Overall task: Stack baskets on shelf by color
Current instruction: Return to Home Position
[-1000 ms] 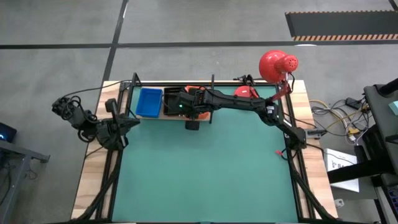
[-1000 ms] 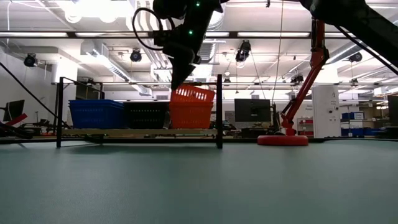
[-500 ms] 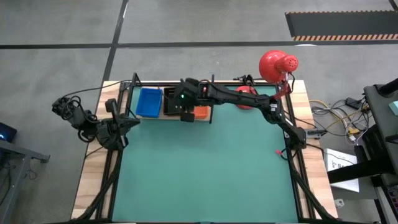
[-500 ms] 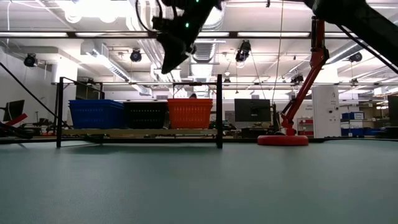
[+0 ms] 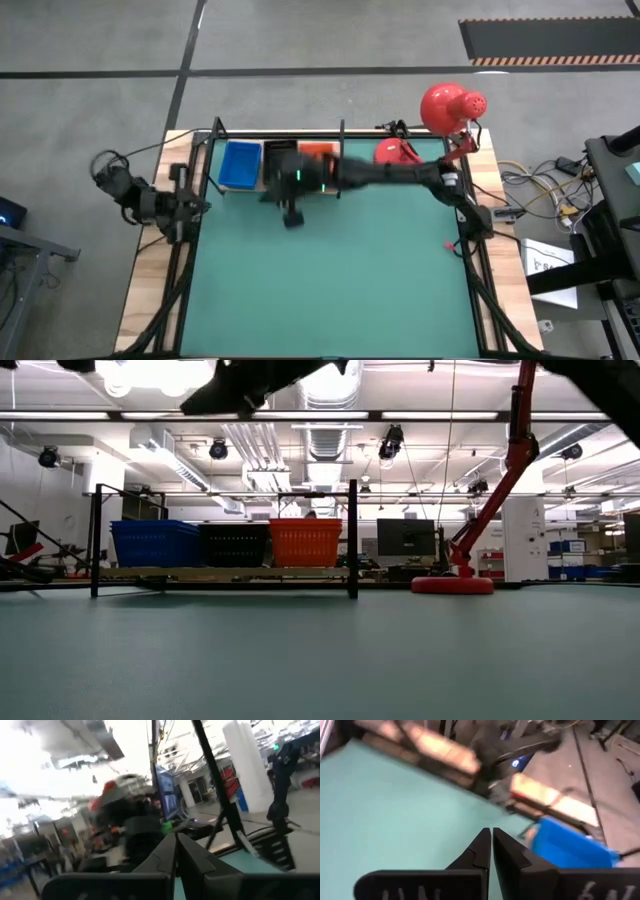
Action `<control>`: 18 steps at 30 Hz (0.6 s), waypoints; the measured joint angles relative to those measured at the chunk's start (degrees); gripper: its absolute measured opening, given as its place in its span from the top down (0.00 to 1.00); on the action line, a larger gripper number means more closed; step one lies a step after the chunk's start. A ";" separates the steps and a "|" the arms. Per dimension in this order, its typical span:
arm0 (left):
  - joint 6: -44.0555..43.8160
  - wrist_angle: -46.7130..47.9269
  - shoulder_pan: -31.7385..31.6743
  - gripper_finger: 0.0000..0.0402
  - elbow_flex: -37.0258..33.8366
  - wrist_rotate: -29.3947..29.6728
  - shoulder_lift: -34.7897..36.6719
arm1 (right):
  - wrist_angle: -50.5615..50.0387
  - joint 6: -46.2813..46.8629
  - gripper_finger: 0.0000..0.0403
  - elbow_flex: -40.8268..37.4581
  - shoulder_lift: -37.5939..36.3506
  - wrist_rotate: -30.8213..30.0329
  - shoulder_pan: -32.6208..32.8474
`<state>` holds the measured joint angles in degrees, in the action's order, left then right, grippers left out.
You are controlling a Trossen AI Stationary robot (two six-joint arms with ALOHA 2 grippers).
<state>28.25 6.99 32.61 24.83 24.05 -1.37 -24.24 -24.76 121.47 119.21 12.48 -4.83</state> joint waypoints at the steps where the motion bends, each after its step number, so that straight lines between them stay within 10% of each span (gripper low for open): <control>1: -2.18 -0.61 -0.01 1.00 -1.04 0.15 0.25 | 1.89 -1.00 0.97 -3.14 -1.35 -1.74 1.83; 10: -6.55 -6.77 -0.03 1.00 -9.36 11.39 -4.14 | 22.42 -1.24 0.97 -42.44 -28.42 -22.47 21.31; 18: -2.34 -19.51 -0.03 1.00 -14.18 12.97 -5.72 | 27.46 4.82 0.97 -74.13 -60.33 -24.35 30.07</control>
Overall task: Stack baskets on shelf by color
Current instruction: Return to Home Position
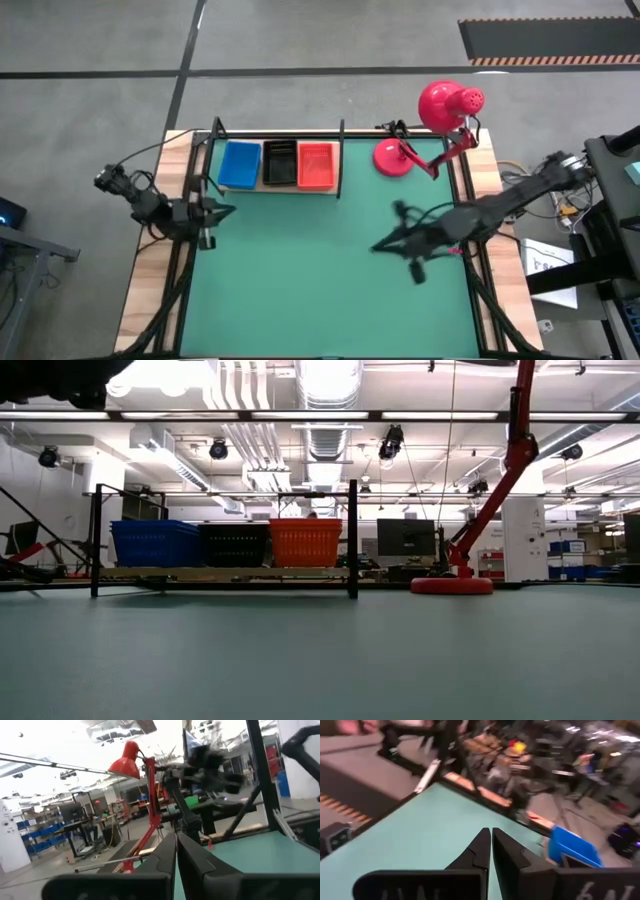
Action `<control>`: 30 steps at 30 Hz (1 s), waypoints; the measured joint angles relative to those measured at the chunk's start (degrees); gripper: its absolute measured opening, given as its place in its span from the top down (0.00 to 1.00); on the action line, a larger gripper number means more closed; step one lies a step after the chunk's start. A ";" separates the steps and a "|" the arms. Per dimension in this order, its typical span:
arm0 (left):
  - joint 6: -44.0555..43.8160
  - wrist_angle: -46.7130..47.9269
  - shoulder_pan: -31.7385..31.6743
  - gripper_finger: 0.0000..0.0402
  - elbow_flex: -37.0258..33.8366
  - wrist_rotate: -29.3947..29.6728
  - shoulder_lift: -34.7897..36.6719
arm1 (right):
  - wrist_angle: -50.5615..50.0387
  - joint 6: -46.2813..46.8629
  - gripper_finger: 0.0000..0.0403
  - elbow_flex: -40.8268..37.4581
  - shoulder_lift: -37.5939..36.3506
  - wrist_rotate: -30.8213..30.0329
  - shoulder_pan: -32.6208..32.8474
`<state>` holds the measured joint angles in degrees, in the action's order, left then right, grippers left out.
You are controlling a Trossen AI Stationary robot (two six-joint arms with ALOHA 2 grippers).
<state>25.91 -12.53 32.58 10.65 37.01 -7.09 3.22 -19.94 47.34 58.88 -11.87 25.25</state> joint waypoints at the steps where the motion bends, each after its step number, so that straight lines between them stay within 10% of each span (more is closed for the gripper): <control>1: -0.02 0.01 0.00 1.00 -0.21 -0.01 0.04 | 0.96 0.22 0.97 -3.45 -3.57 -1.13 0.11; 17: -0.02 -0.51 0.02 1.00 -0.24 -0.11 -2.10 | 6.22 -7.15 0.97 -30.27 -45.28 5.24 -16.23; 24: -0.02 -0.55 0.01 1.00 -0.24 -0.14 -3.02 | -7.51 9.80 0.97 -31.40 -58.63 -10.39 -16.97; 30: 0.00 -0.40 0.00 1.00 -0.24 -0.17 -3.36 | -10.05 14.28 0.97 -31.50 -56.78 -11.83 -17.04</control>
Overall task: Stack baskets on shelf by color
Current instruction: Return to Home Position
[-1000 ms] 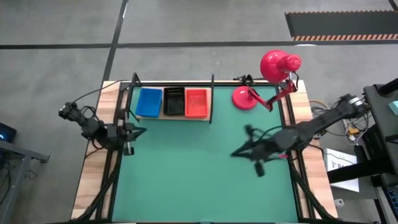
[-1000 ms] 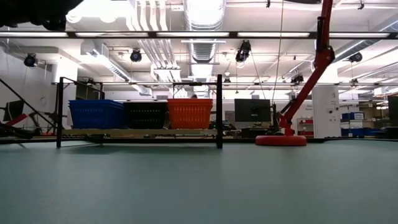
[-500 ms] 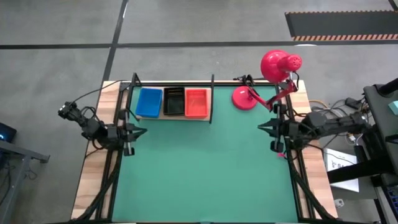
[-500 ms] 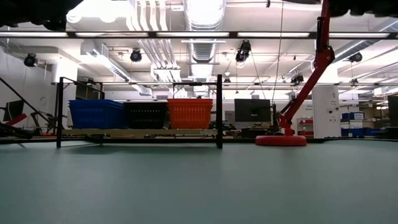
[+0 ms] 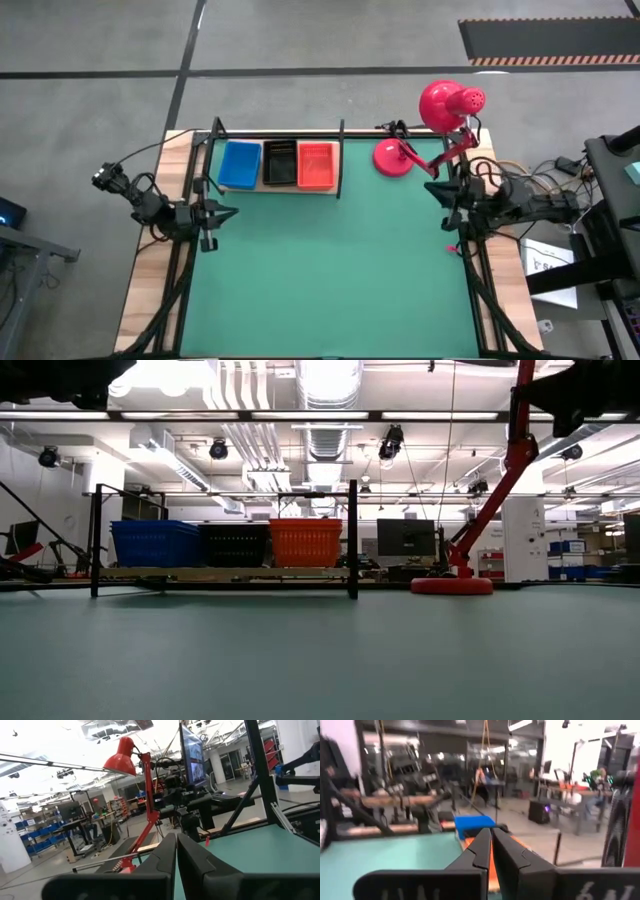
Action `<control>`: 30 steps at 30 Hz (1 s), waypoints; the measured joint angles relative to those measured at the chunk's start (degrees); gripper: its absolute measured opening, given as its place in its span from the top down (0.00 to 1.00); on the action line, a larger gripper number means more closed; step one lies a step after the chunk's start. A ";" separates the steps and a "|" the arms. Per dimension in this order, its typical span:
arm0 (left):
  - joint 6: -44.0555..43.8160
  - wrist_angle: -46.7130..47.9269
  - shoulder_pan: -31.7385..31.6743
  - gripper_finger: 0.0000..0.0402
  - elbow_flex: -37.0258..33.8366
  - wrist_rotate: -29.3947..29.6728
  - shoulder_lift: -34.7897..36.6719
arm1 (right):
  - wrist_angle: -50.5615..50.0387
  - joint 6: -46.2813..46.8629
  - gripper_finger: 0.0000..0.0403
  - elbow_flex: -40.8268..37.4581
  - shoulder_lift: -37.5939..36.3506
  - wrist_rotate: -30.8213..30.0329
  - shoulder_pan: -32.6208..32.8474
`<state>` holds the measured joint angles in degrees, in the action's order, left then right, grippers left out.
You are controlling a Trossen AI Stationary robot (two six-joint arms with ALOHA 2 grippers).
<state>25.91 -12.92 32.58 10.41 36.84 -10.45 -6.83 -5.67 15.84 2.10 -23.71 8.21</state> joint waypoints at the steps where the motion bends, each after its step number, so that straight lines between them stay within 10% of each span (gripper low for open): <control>1: -0.01 0.03 0.00 1.00 0.00 0.00 0.00 | 1.26 -0.38 0.97 -0.59 0.67 0.24 0.00; 9: -0.01 0.21 0.00 1.00 -0.07 0.00 -0.35 | 35.07 -17.81 0.97 -14.71 6.57 15.48 0.04; 16: 0.00 0.04 0.00 1.00 -0.07 0.02 -0.27 | 8.33 -18.04 0.97 -15.03 -2.03 17.23 -0.07; 30: 0.00 0.06 0.00 1.00 -0.20 0.02 -0.79 | 8.63 -21.31 0.97 -15.07 -0.14 18.75 -0.52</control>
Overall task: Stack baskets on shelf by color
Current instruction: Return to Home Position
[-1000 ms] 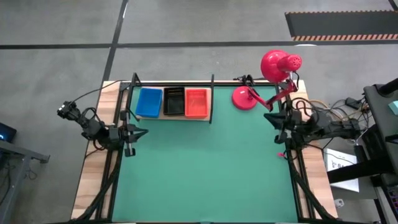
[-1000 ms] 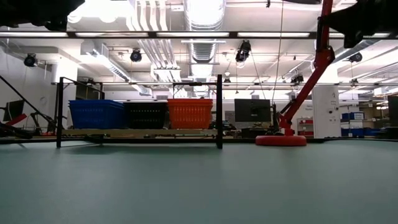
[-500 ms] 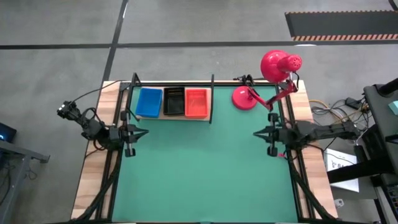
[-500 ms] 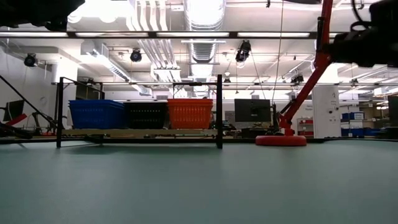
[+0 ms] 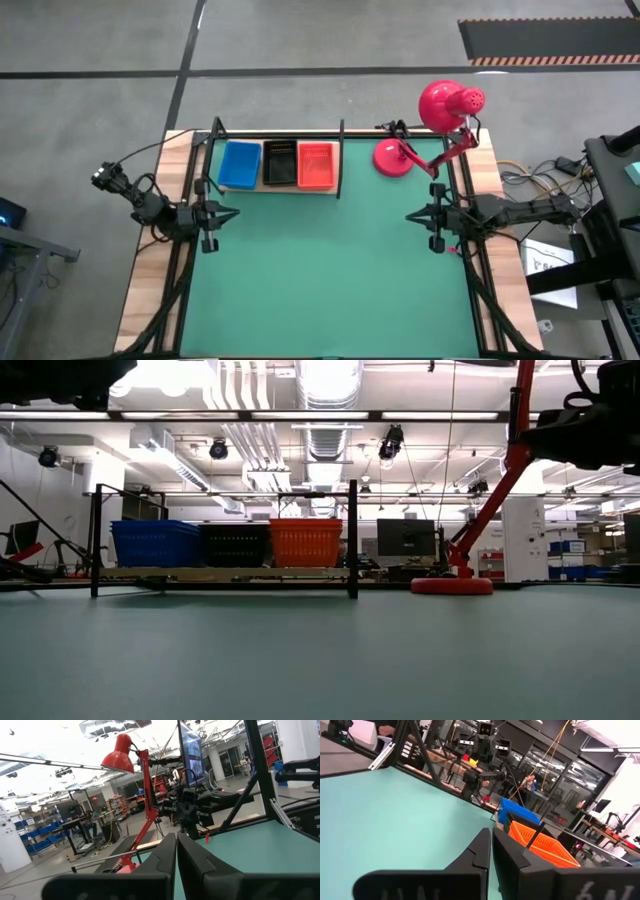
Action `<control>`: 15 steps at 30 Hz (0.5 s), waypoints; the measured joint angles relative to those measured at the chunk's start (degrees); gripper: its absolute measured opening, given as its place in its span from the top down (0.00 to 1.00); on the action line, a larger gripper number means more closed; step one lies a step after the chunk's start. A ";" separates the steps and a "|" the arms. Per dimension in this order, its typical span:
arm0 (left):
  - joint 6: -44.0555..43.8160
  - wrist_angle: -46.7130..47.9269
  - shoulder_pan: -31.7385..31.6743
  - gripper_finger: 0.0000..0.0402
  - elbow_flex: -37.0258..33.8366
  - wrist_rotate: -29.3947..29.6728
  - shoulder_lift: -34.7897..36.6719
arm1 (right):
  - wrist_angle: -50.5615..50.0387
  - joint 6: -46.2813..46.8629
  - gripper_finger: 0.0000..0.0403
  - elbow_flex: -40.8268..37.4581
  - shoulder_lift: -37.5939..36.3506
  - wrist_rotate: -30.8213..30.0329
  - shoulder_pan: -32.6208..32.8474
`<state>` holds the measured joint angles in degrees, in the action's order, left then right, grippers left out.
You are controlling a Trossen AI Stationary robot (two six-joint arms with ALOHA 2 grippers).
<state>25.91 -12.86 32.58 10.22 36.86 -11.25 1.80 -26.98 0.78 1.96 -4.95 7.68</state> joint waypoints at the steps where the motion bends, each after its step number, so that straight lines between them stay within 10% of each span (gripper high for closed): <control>1: 0.00 0.01 0.00 1.00 0.00 -0.01 0.02 | 0.00 -0.01 0.97 0.00 0.14 0.00 0.00; 15: -0.01 -0.02 0.01 1.00 -0.02 0.00 0.00 | 0.08 -0.04 0.97 0.00 0.43 -0.04 0.02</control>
<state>25.90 -12.88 32.59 10.20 36.86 -11.25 1.88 -27.03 0.78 2.39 -4.99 7.70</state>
